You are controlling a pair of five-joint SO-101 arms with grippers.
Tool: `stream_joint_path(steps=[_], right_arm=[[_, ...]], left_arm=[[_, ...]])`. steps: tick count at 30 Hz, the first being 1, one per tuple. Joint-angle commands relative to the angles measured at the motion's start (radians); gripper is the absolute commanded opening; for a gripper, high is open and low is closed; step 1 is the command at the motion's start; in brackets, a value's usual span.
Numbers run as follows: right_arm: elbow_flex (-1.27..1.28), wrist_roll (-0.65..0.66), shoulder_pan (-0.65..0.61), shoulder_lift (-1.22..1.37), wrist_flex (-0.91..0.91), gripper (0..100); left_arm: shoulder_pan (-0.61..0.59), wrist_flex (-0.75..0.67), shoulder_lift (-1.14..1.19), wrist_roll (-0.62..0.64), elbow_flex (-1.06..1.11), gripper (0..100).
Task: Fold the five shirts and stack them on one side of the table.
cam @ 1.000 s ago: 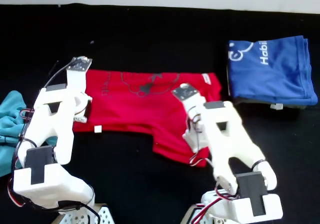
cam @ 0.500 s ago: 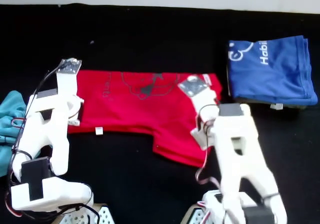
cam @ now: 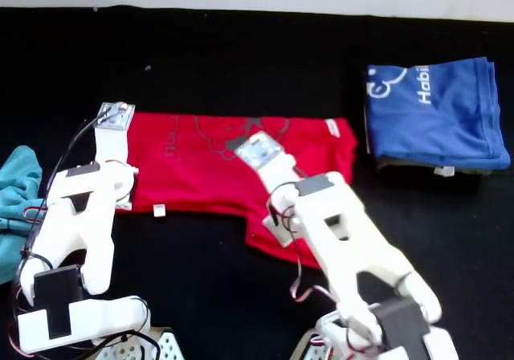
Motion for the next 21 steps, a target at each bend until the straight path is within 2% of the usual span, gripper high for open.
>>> stream_joint_path(steps=[1, 5, 9, 21], right_arm=[[-0.035, -0.005, -0.015, 0.07, -0.018, 0.5], [-0.012, -0.003, -0.015, 0.082, -0.007, 0.5], [0.002, -0.003, -0.038, 0.054, 0.079, 0.5], [-0.001, -0.003, -0.062, -0.219, 0.206, 0.5]], left_arm=[[0.01, -0.017, -0.007, 0.005, 0.002, 1], [-0.036, -0.015, -0.027, 0.081, -0.002, 1], [-0.081, -0.021, -0.09, 0.16, 0.012, 1], [-0.044, -0.051, -0.059, 0.157, 0.028, 1]])
